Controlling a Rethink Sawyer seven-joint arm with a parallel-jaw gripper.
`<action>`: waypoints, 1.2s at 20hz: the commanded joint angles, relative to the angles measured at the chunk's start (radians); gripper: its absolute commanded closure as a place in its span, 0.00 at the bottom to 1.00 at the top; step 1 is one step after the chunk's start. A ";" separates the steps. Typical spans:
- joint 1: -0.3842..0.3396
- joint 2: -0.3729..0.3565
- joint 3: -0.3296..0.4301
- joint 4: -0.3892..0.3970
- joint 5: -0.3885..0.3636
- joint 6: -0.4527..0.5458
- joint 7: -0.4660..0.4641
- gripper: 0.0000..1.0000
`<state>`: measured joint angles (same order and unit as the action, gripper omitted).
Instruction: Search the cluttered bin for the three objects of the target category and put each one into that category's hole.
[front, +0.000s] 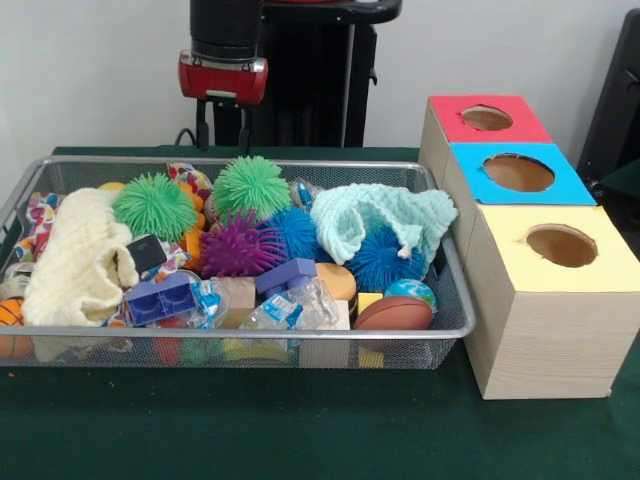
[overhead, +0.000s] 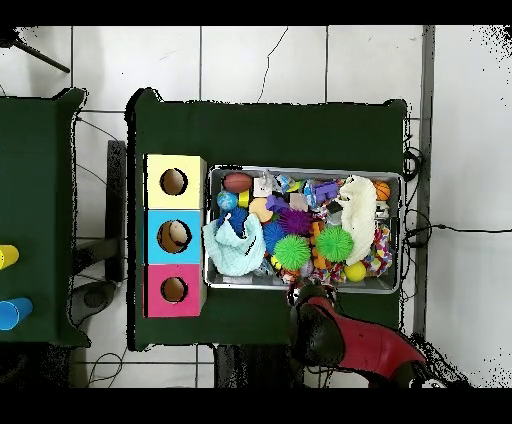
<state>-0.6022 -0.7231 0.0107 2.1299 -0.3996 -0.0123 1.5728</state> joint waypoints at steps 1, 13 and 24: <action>0.007 0.011 0.073 -0.152 -0.046 0.059 0.036 0.00; -0.040 0.016 0.135 -0.197 -0.065 0.127 -0.009 0.00; -0.066 0.123 0.133 -0.223 -0.104 0.108 0.012 0.00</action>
<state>-0.6543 -0.6959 0.0718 2.0079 -0.4447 0.0140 1.5728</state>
